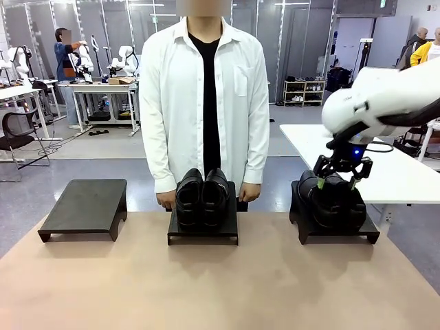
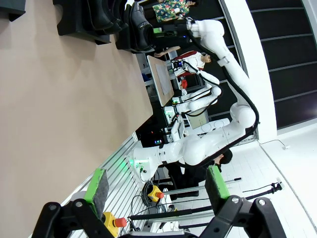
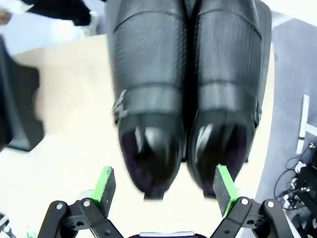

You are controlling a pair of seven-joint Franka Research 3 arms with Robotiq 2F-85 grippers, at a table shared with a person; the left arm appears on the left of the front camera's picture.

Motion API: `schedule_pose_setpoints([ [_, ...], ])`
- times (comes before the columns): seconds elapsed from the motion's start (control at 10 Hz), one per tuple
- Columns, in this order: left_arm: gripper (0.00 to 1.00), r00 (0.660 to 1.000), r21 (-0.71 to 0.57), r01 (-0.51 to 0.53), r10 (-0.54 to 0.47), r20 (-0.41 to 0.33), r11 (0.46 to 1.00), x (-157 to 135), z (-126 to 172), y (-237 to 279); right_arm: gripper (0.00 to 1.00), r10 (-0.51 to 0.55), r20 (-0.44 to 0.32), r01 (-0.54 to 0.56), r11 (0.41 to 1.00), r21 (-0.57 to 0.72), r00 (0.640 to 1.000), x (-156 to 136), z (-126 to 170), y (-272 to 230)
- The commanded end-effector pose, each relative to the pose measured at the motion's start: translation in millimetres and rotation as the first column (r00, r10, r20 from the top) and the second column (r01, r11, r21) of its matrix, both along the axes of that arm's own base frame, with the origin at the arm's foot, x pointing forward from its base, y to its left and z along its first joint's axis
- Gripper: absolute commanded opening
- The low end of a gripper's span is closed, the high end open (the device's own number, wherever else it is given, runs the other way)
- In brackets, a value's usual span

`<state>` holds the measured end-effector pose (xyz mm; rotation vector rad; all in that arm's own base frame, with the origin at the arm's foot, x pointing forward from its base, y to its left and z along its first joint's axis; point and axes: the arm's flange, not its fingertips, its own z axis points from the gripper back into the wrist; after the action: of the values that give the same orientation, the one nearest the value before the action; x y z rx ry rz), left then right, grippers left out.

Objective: Place the shoes on the stand as instructed by the person.
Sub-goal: Pick up another pair of Shoes and place it on the Shoes Stand indicated by the person.

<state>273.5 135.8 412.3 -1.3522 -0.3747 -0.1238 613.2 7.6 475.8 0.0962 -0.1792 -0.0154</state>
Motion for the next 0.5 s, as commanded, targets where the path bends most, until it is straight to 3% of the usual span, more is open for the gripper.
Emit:
schedule_pose_setpoints([
  [0.0, 1.0, 1.0, -0.004, 0.006, -0.006, 0.007, 1.0, -1, 1, 0, 1.0, 0.064, -0.024, -0.06, 0.99, 0.128, 0.998, -59, 23, -27],
  [0.2, 1.0, 1.0, -0.004, 0.006, -0.006, 0.007, 1.0, -1, 1, 0, 1.0, 0.126, 0.019, -0.126, 0.939, 0.32, 0.992, -117, 40, -65],
  [0.4, 1.0, 1.0, -0.004, 0.006, -0.006, 0.007, 1.0, -1, 1, 0, 1.0, 0.214, 0.016, -0.195, 0.853, 0.484, 0.977, -168, 37, -111],
])
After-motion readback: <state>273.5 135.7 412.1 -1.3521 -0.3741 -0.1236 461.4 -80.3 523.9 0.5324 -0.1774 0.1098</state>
